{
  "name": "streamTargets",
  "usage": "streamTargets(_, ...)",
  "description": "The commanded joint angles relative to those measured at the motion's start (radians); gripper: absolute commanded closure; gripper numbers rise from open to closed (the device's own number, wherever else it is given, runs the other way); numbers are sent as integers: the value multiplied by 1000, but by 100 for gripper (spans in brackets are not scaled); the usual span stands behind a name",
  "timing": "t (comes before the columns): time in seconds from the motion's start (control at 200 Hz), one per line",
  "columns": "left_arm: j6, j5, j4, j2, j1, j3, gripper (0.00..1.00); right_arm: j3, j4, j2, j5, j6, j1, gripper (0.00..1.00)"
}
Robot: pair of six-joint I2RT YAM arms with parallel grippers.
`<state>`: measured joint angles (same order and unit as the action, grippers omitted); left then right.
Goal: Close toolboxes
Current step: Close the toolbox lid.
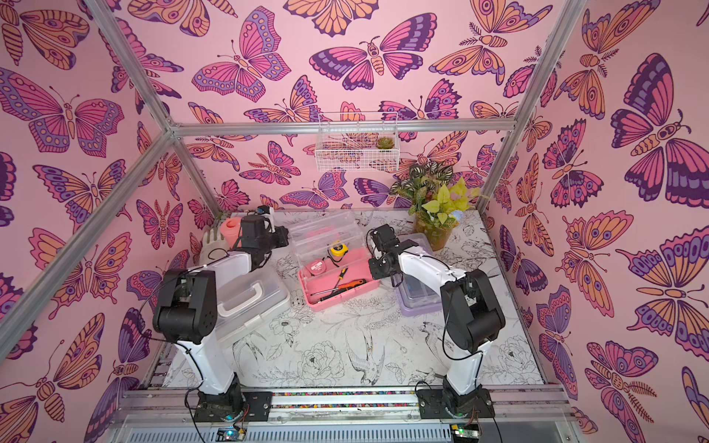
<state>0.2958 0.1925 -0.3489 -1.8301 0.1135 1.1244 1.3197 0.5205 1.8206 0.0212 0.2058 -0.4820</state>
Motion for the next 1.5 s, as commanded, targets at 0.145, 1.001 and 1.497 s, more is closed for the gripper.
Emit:
streamTargets(0.145, -80, 26, -352, 182, 132, -252, 100, 79, -149, 79, -40, 86, -2, 100)
streamTargets(1.001, -566, -499, -721, 262, 537, -576, 96, -77, -111, -214, -121, 159, 60, 58)
streamTargets(1.497, -599, -656, -711, 282, 652, -618, 0, -412, -132, -483, -116, 319, 13, 57)
